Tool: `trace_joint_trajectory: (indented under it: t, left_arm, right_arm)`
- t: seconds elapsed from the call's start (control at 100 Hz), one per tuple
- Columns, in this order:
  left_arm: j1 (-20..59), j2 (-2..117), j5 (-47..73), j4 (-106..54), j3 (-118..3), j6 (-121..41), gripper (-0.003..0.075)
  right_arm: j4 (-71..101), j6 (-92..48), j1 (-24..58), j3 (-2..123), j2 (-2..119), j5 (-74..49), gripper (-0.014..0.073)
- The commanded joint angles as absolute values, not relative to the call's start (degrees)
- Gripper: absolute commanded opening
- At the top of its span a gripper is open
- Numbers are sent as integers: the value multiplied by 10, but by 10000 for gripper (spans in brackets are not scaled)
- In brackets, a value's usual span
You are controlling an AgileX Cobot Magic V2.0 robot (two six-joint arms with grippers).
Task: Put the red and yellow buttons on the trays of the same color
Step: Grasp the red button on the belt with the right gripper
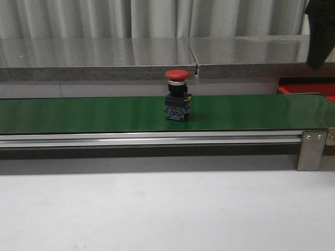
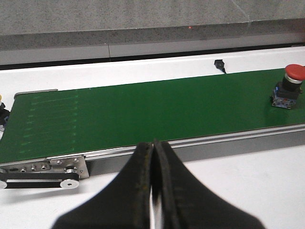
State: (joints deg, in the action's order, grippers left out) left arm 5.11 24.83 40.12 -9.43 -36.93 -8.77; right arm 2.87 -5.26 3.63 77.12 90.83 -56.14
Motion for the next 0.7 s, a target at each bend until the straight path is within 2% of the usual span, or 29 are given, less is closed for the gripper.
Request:
trace_joint_trajectory:
  t: [0.0, 0.28, 0.69]
  left_arm:
    - [55, 253, 360, -104, -383, -88, -19]
    - [55, 253, 360, -104, -383, -88, -19]
    - [55, 254, 360, -104, -383, -88, -19]
  right_arm:
    - [31, -55, 69, 795, 881, -553, 657]
    - [48, -92, 156, 882, 924, -625, 657]
    - [67, -130, 196, 987, 1030, -641, 656]
